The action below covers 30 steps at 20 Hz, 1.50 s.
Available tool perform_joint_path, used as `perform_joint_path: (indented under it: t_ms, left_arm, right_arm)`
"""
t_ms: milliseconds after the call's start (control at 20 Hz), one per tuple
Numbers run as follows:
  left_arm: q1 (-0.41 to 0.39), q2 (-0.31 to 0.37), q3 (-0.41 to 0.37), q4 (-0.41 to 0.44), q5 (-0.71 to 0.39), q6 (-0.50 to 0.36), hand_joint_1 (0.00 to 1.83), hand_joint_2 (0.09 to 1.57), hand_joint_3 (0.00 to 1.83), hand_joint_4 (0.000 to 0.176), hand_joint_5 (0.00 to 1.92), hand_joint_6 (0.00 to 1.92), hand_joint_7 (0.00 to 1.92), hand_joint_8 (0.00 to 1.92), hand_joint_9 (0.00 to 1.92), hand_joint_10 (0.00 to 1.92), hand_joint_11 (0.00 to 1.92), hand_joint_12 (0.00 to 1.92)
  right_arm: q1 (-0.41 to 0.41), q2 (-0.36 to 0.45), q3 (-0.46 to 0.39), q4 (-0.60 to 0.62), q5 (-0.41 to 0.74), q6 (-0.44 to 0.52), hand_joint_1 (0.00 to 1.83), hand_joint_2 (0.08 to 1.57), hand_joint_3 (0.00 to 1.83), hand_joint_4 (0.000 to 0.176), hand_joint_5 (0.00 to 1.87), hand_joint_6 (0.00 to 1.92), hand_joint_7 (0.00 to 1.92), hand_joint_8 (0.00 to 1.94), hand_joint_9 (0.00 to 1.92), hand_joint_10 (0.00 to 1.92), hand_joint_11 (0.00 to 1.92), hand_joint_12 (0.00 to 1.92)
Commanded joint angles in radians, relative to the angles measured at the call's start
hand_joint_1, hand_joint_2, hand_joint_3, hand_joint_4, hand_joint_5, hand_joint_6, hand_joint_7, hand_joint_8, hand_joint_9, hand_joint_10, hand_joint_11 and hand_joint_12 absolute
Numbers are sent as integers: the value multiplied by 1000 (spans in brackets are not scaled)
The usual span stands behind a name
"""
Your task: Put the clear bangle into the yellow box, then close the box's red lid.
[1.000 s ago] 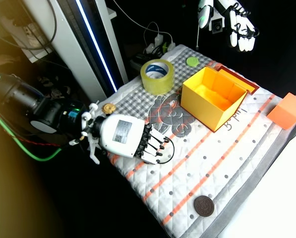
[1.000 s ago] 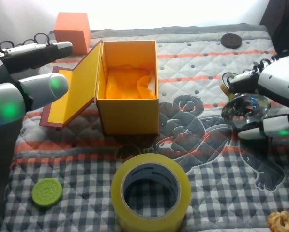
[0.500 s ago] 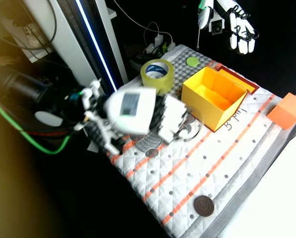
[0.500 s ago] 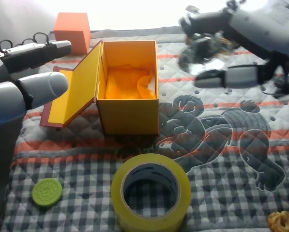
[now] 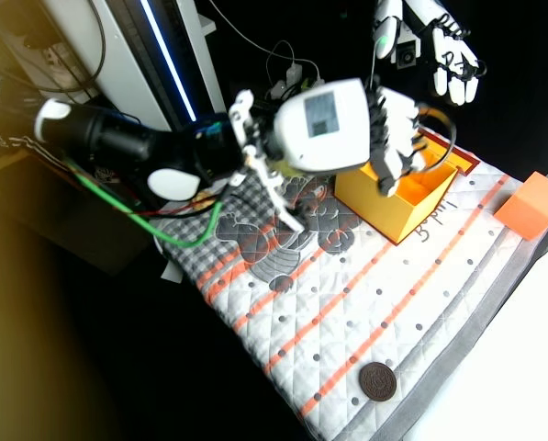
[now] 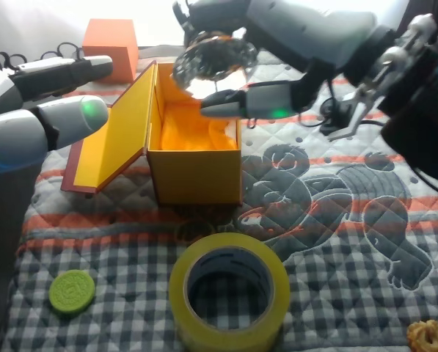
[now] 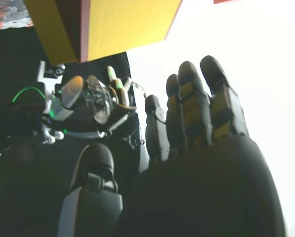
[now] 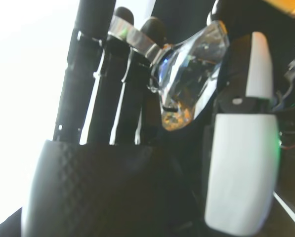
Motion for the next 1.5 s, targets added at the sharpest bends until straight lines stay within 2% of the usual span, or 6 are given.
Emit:
perform_joint_path:
  t_ms: [0,250,400,450,750,1450]
  left_arm:
    - [-18,-5,5,12,-102,-7,54,1193,0,130,376,6,337,4,321,4,0,618]
    - [-21,-7,4,9,-101,-8,31,1210,1,154,295,1,283,0,258,0,0,503]
    - [-21,-5,3,6,-102,-8,63,1210,0,162,289,0,268,3,259,2,0,493]
    - [-21,-5,2,6,-103,-8,51,1217,2,148,317,6,292,6,267,3,0,470]
    - [-25,-5,2,6,-105,-8,62,1217,0,162,299,3,283,1,267,3,0,465]
    - [156,166,-168,112,-52,-8,70,1267,2,176,316,3,424,5,388,7,0,671]
  right_arm:
    - [19,0,1,10,145,11,1248,1103,0,0,879,1068,1167,748,1349,0,1253,339]
    - [-11,-21,2,67,146,10,1224,1124,0,0,917,994,1039,984,1284,0,849,1106]
    - [-19,-24,2,79,146,10,1051,1192,0,0,830,1204,877,144,966,2,530,1178]
    - [-20,-26,3,79,146,10,782,1141,0,0,638,145,656,6,658,0,286,952]
    - [-20,-26,8,79,134,10,309,1076,0,0,270,0,250,0,338,0,6,1251]
    - [-250,267,-142,150,390,10,155,1133,0,41,260,0,233,1,156,2,0,344]
